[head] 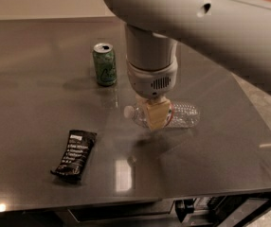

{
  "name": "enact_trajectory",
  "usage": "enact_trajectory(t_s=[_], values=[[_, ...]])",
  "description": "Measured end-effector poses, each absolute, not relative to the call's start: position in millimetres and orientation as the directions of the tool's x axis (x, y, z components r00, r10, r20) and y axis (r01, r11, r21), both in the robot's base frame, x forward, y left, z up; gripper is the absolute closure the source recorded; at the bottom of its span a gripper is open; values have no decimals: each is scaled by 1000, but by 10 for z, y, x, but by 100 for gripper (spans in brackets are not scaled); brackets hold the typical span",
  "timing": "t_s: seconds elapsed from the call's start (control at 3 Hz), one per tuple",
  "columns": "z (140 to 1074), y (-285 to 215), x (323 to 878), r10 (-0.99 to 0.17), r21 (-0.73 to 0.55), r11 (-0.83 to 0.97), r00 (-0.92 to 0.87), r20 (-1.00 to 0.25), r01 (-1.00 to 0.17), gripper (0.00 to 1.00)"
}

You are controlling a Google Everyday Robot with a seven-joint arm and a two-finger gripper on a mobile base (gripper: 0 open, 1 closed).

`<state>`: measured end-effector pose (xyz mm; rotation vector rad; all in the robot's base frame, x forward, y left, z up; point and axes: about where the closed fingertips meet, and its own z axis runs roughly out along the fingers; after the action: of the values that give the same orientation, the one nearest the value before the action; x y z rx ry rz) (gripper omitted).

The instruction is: Knock water bottle over

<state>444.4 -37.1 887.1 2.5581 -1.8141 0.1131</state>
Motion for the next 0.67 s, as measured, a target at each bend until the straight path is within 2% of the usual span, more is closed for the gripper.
enact_trajectory(t_s=[0.33,0.67], values=[[8817,-364,4421,-944,-29,-327,325,51,-945,12],[8730,-392,4361,-951,-8,-309,309,28,-951,0]])
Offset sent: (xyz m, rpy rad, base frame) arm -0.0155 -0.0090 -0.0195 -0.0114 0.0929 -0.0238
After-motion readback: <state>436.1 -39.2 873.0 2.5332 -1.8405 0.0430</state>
